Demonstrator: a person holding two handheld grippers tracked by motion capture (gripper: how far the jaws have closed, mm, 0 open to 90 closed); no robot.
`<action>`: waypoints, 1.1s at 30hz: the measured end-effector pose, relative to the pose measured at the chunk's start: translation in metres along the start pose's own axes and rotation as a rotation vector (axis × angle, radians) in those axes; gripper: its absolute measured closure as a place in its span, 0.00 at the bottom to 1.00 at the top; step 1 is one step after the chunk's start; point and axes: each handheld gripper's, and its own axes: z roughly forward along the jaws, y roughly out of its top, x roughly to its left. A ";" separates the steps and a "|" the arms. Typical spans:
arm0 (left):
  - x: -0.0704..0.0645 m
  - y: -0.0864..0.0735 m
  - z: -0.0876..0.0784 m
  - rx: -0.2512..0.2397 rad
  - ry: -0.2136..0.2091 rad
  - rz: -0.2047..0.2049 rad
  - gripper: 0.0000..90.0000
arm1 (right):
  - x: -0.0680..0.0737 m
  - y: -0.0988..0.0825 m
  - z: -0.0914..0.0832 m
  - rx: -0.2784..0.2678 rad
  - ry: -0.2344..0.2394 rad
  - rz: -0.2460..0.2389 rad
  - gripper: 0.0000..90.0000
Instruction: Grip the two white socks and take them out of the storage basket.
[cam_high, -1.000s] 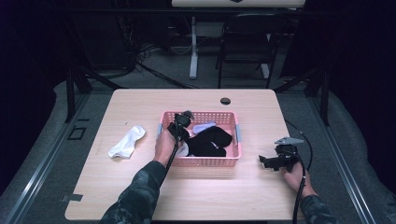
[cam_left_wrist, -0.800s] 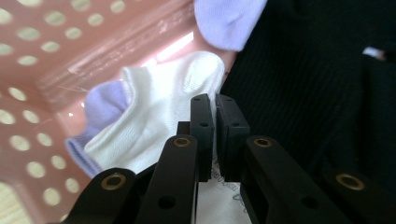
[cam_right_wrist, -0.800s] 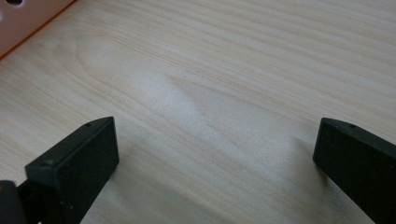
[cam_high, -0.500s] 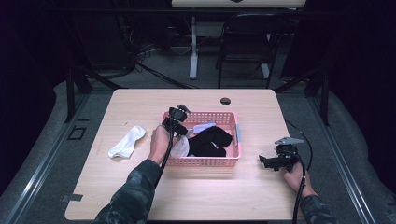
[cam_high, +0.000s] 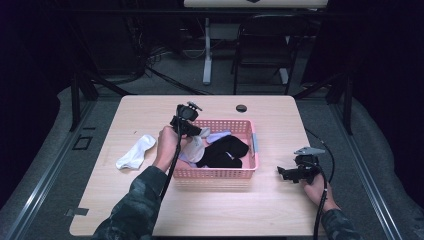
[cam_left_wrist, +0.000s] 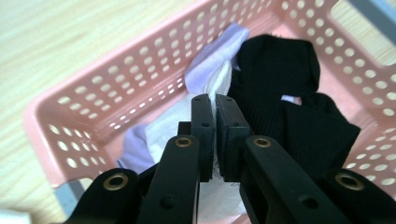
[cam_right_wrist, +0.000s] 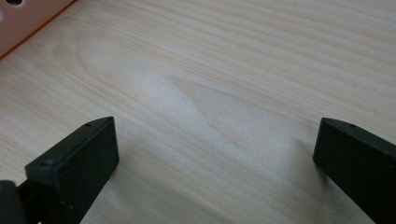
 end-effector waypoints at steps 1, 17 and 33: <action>-0.001 0.002 -0.003 -0.010 0.003 0.003 0.97 | 0.000 0.000 0.000 -0.002 0.001 -0.001 0.00; 0.003 0.017 -0.054 -0.113 0.013 0.019 0.97 | 0.000 0.000 0.000 0.000 -0.001 0.000 0.00; 0.028 0.007 -0.094 -0.172 0.050 -0.025 0.97 | 0.000 0.000 0.000 0.000 0.000 0.000 0.00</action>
